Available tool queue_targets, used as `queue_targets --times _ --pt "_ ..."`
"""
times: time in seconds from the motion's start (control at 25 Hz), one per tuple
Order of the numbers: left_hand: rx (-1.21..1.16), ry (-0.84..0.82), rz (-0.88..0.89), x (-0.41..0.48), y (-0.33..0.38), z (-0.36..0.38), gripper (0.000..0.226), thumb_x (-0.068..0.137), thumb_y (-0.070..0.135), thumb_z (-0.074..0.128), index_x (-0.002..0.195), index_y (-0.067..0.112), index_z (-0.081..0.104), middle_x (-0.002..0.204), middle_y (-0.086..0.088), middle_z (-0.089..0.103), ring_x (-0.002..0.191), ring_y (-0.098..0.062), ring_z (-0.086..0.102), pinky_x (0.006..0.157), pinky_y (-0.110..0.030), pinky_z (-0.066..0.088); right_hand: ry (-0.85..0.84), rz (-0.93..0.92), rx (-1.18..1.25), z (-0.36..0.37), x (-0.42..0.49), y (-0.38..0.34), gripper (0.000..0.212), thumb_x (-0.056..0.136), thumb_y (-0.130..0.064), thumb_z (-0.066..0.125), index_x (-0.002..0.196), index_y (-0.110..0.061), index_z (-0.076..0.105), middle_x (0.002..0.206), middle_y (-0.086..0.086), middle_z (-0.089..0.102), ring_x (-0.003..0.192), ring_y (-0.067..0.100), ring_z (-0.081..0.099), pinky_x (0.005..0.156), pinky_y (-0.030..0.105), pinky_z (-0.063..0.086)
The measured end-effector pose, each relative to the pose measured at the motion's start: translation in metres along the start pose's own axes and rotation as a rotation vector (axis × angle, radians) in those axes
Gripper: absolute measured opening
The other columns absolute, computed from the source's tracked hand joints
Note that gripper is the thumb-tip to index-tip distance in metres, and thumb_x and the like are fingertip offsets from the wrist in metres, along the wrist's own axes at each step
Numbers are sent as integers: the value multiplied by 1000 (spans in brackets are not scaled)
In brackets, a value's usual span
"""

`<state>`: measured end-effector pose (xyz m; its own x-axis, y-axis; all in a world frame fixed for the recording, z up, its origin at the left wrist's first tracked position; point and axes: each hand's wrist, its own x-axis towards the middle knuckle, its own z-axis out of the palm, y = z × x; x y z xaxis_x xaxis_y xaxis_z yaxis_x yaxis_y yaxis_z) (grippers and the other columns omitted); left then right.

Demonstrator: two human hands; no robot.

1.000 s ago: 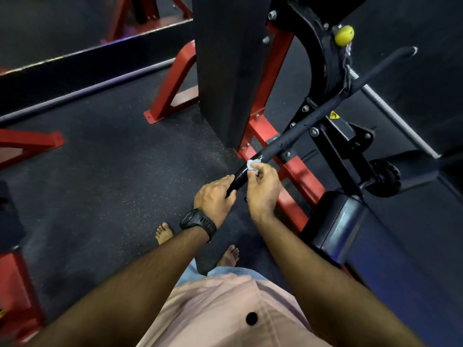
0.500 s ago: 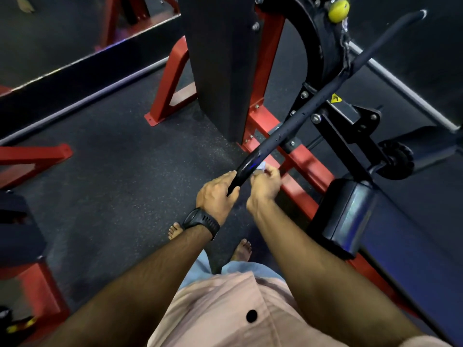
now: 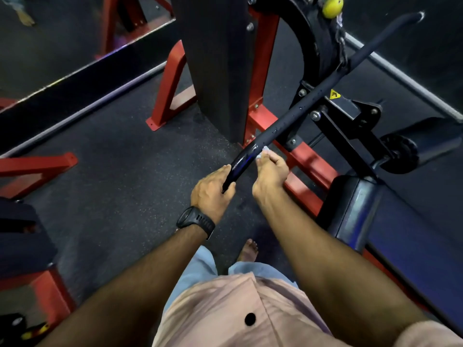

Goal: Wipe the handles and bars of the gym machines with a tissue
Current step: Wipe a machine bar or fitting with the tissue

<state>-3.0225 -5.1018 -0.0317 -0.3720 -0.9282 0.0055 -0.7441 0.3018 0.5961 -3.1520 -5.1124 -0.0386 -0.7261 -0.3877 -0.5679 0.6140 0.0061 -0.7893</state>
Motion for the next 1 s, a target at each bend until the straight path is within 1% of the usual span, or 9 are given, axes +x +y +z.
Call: queue_targets --times 0.12,0.24,0.4,0.52,0.56,0.72,0.84,0.96,1.0 --pt "0 4 -24 4 1 -3 48 89 19 70 135 10 58 136 -6 60 124 -21 58 102 -26 40 -117 -240 -400 -10 -11 12 7 93 -11 67 87 -12 66 82 -6 68 74 3 61 75 24 50" --pt "15 17 -18 7 0 -5 49 88 17 71 135 10 58 135 -5 61 122 -21 59 100 -26 40 -215 -641 -675 -15 -2 2 5 92 -13 67 88 -16 68 92 -4 64 85 9 59 83 28 50" --pt "5 16 -21 6 -1 -2 51 86 16 73 134 8 58 135 -7 61 122 -21 59 102 -26 40 -535 -1140 -925 -18 14 -12 14 93 -4 62 98 -10 73 103 0 65 98 15 54 92 19 38" --pt "-21 -3 -9 6 1 1 52 87 15 71 136 8 56 138 -6 59 127 -20 56 106 -24 36 -360 -995 -993 -9 30 -31 17 96 -8 57 100 -13 73 104 -2 63 101 18 52 91 19 34" --pt "-29 -5 -2 6 1 2 52 87 14 71 137 8 56 138 -6 58 127 -20 56 107 -27 37 -397 -1038 -1060 -8 32 -33 18 96 -9 54 100 -12 72 104 2 64 101 21 52 91 15 32" --pt "-75 -16 -14 6 4 10 53 84 11 70 136 8 57 137 -6 59 127 -19 56 107 -31 40 -898 -1474 -1307 -2 66 -62 18 83 4 63 91 -9 72 93 6 69 91 26 58 86 25 36" --pt "-93 2 -16 8 5 14 53 81 9 70 133 7 60 134 -8 62 123 -20 59 104 -35 46 -928 -1319 -1550 25 70 -77 21 78 5 63 84 -14 72 86 4 72 83 30 65 82 33 39" --pt "-84 37 28 9 1 17 51 75 8 73 126 6 65 126 -8 67 114 -22 65 94 -40 54 -1327 -1319 -1730 34 64 -67 16 82 -6 64 88 -19 72 90 1 72 88 26 64 82 40 49" --pt "-84 31 29 9 2 17 52 75 8 74 127 6 65 126 -8 67 115 -22 64 96 -40 53 -1305 -1256 -1833 42 68 -76 16 84 -8 64 90 -21 72 92 1 72 91 26 64 82 41 51"
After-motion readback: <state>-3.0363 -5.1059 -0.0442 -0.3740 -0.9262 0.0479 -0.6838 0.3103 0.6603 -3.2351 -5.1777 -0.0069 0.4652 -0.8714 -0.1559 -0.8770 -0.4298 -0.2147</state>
